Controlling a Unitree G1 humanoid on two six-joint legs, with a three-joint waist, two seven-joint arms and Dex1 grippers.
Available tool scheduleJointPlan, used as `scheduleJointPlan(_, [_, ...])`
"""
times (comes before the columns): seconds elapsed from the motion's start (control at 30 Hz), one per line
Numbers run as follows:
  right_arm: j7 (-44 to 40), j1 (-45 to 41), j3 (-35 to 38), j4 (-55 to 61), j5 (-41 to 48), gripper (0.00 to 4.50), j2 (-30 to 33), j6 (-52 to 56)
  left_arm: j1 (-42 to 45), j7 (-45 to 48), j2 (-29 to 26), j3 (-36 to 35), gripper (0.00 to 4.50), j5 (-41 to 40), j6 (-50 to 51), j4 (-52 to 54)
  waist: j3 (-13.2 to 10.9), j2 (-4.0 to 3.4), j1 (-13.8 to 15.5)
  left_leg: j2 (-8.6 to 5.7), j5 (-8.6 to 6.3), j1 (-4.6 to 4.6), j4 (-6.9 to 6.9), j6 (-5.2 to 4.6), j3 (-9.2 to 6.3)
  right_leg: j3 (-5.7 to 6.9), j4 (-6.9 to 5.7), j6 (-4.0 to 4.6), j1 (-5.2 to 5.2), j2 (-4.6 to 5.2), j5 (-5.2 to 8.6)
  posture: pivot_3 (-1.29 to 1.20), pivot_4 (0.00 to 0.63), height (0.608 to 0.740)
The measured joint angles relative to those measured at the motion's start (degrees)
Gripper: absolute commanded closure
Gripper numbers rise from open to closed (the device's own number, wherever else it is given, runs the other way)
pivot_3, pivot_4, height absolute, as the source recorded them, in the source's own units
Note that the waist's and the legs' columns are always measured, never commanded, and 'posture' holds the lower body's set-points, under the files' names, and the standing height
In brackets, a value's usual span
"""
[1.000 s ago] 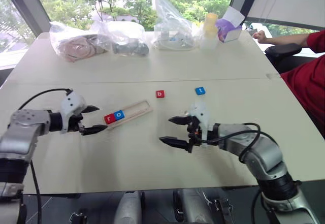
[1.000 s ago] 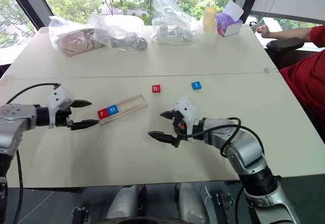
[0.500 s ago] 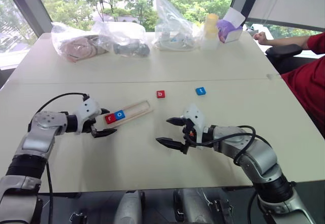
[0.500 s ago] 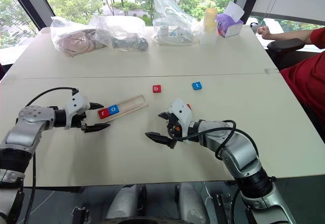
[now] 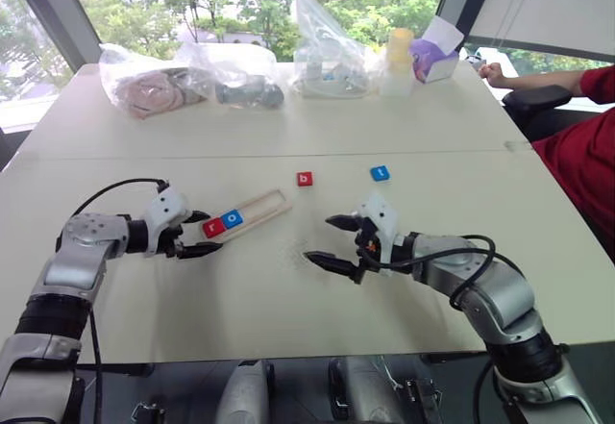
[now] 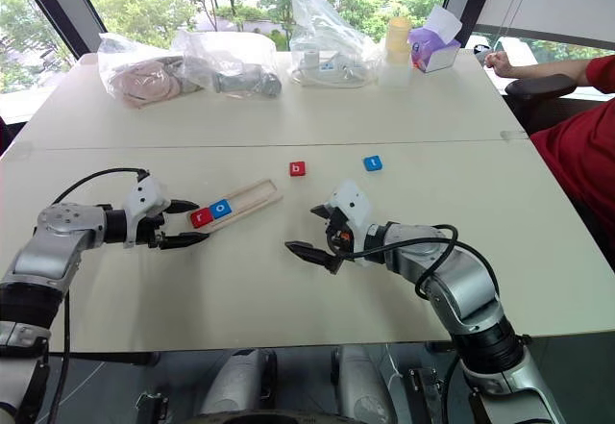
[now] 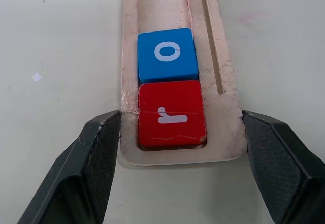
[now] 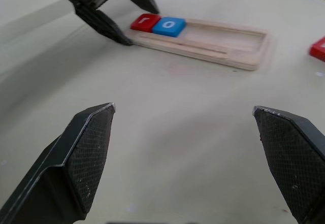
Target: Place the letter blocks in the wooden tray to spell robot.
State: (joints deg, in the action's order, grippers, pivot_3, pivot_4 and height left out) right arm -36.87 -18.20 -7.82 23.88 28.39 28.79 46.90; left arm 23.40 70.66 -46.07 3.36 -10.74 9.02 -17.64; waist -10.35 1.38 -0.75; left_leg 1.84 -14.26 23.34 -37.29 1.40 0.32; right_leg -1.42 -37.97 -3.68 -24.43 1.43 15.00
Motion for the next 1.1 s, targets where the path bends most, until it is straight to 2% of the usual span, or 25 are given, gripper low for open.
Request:
scheduleJointPlan(0.13, [0.71,0.0,7.0,-1.85,1.66,0.0,0.61,0.24,2.88,6.79,-2.14,3.01,1.38,0.23,-2.6,2.66,-0.02,0.02,0.05,-0.01,0.0,0.02,0.01,0.0,0.0,0.0,0.01,0.01,-0.02,0.0,0.01,0.0,0.15,0.74])
scheduleJointPlan(0.23, [1.18,0.63,9.56,-1.83,2.15,0.0,1.22,0.29,5.61,10.81,-2.58,5.04,1.38,0.76,-5.63,2.05,-0.01,0.01,-0.1,-0.01,0.0,-0.01,0.05,0.0,0.0,-0.01,0.0,0.01,-0.02,-0.04,0.01,0.0,0.15,0.74])
scheduleJointPlan(0.37, [1.79,3.34,9.94,-1.63,2.14,0.0,1.4,0.32,9.22,12.18,-0.3,8.47,1.38,4.32,-11.34,-4.29,-0.01,0.01,-0.18,0.01,0.0,0.0,0.04,-0.01,-0.04,-0.03,0.0,0.0,-0.03,-0.18,0.0,0.0,0.15,0.74])
scheduleJointPlan(0.63, [4.11,4.86,9.19,0.1,2.15,0.0,0.88,0.33,12.94,12.67,3.82,9.35,1.38,6.28,-16.21,-12.04,-0.01,0.02,-0.14,0.04,0.0,0.02,0.01,-0.01,-0.1,-0.04,-0.01,-0.01,-0.03,-0.25,0.0,0.0,0.15,0.74])
scheduleJointPlan(0.7, [4.6,5.08,9.06,0.31,2.22,0.0,0.57,0.4,12.94,12.77,3.97,9.34,0.33,6.36,-16.75,-12.75,-0.01,0.02,-0.15,0.05,0.0,0.02,0.01,-0.01,-0.11,-0.04,-0.01,-0.01,-0.02,-0.26,0.0,0.0,0.15,0.74])
scheduleJointPlan(0.73, [4.76,5.23,9.06,0.62,2.29,0.0,0.34,0.46,12.92,12.99,3.97,9.4,0.03,6.57,-16.89,-12.87,-0.01,0.02,-0.14,0.06,0.0,0.02,0.01,-0.01,-0.12,-0.04,-0.01,-0.01,-0.02,-0.27,0.0,0.0,0.15,0.74])
scheduleJointPlan(1.0, [5.16,4.32,8.26,0.22,1.71,0.0,0.13,0.45,9.64,10.8,2.99,8.08,0.03,6.35,-17.88,-10.07,-0.01,0.0,-0.3,0.1,0.0,-0.02,0.02,-0.01,-0.12,-0.05,-0.05,0.0,-0.02,-0.29,-0.01,0.0,0.15,0.74])
scheduleJointPlan(1.1, [6.62,2.03,8.19,-2.11,1.79,0.0,-2.3,0.73,6.87,10.26,0.39,6.73,0.03,5.69,-16.02,-7.08,0.0,0.02,-0.84,0.19,0.0,-0.07,0.04,-0.01,-0.1,-0.09,-0.08,0.04,-0.02,-0.4,-0.03,0.0,0.15,0.74])
